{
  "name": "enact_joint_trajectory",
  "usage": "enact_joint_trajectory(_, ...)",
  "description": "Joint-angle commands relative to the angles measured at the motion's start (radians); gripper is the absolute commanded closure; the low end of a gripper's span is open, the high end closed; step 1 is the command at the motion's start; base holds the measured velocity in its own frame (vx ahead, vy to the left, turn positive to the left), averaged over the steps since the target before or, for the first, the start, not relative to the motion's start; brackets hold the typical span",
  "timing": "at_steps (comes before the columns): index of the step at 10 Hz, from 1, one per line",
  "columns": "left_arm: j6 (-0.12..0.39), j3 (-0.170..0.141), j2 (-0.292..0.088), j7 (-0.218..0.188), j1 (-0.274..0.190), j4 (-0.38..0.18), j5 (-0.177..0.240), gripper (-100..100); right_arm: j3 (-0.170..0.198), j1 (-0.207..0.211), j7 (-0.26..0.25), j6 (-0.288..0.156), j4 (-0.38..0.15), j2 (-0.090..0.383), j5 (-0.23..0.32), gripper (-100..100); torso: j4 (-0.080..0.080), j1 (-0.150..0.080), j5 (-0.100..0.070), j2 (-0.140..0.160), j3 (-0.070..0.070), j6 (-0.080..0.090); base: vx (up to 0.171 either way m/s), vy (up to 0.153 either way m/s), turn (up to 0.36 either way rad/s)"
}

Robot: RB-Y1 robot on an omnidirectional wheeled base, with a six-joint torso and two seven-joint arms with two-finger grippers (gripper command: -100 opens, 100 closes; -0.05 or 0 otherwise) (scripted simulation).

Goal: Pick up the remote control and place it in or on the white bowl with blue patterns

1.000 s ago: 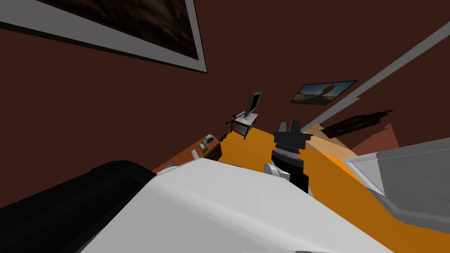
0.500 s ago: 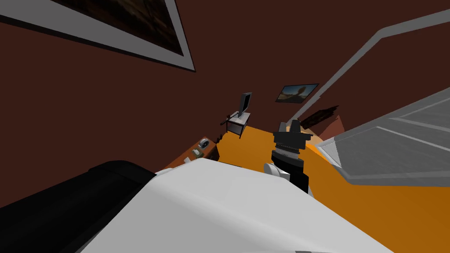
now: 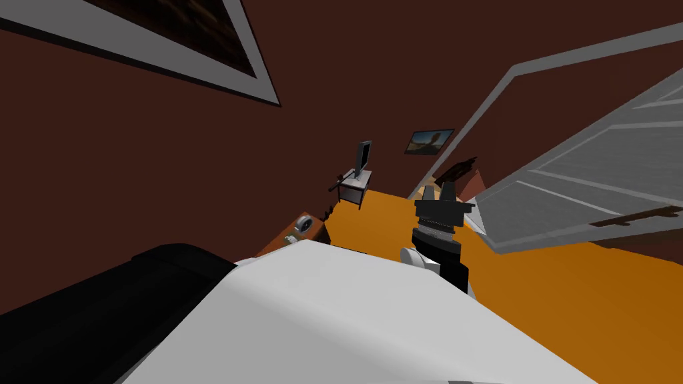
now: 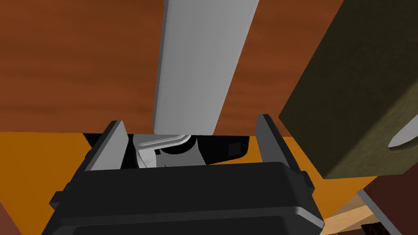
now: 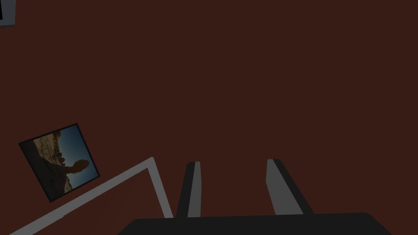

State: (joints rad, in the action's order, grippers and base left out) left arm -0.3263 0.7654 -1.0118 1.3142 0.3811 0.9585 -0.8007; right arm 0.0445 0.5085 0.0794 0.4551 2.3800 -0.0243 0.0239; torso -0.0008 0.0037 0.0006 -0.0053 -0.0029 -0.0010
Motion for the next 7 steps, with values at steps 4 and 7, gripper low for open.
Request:
enact_joint_trajectory(4, -0.005, 0.072, -0.003, 0.072, -0.026, -0.084, -0.061, -100, 0.0, 0.0, 0.0, 0.0, 0.0, 0.0, 0.0, 0, 0.0, -0.001, 0.0, 0.002, 0.001, -0.001, 0.028, 0.058, -0.185)
enact_joint_trajectory(7, -0.01, 0.131, 0.005, 0.124, -0.042, -0.141, -0.108, -100, 0.0, 0.0, 0.0, 0.0, 0.0, 0.0, 0.0, 0, 0.0, -0.002, 0.0, 0.002, 0.001, -0.001, 0.011, 0.037, -0.194)
